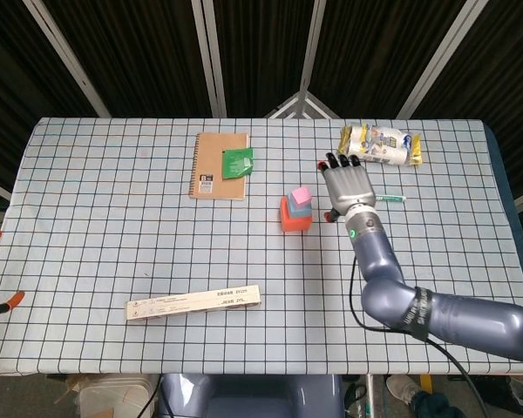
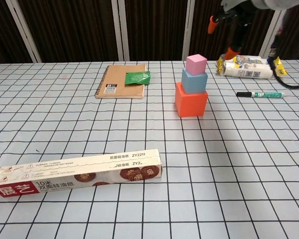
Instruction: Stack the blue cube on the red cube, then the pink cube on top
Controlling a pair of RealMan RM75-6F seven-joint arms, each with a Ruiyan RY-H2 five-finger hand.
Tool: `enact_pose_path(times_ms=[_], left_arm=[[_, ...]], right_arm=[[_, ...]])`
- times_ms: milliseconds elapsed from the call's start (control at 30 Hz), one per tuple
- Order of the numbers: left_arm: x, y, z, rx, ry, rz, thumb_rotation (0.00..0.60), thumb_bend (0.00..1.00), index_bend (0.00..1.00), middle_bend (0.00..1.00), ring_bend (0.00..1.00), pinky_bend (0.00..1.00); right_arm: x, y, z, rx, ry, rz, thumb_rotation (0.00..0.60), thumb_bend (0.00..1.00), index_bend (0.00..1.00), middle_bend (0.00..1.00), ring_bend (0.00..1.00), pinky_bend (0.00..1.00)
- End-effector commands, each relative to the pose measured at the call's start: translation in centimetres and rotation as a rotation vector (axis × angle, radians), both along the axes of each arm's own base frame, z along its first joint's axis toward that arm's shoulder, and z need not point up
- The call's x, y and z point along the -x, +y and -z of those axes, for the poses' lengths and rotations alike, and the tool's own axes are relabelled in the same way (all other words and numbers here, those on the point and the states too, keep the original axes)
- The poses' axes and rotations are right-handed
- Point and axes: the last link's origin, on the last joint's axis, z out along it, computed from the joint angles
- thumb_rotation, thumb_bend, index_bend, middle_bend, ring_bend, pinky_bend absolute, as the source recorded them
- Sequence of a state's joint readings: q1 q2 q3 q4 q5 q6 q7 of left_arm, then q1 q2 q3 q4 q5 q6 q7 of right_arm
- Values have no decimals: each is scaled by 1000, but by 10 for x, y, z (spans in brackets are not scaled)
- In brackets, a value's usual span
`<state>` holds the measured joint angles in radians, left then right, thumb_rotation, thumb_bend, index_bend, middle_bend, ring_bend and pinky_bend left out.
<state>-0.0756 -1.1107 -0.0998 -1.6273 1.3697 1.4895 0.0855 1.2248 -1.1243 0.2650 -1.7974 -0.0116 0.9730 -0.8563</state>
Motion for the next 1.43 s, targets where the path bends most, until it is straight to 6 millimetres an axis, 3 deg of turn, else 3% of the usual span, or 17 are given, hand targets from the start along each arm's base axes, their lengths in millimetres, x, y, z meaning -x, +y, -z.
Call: enact_pose_path(times_ms=[33, 233, 467, 700, 867, 1200, 1433], left_arm=[[-1, -3, 0, 3, -4, 7, 600, 114, 47, 0, 0, 0], [-4, -7, 1, 9, -15, 25, 600, 114, 47, 0, 0, 0], [-4, -8, 2, 12, -13, 24, 600, 114, 47, 0, 0, 0], [-4, -8, 2, 11, -8, 27, 600, 114, 47, 0, 0, 0], [-5, -9, 2, 9, -6, 30, 600, 114, 47, 0, 0, 0], [-5, -9, 1, 10, -1, 43, 600, 114, 47, 0, 0, 0], [-7, -9, 5, 34, 12, 55, 600, 114, 47, 0, 0, 0]], right_arm=[[52, 42, -38, 56, -25, 9, 600, 293, 146, 2, 12, 0], [120, 107, -60, 120, -69, -10, 600, 294, 146, 2, 12, 0], [172, 179, -65, 184, -115, -72, 600, 293, 146, 2, 12, 0], [215, 223, -57, 259, -128, -133, 600, 293, 146, 2, 12, 0], [234, 238, -53, 298, -114, -134, 600, 294, 146, 2, 12, 0], [254, 248, -68, 420, 26, -61, 600, 294, 112, 2, 2, 0], [253, 248, -70, 449, 31, -57, 600, 293, 103, 2, 0, 0]])
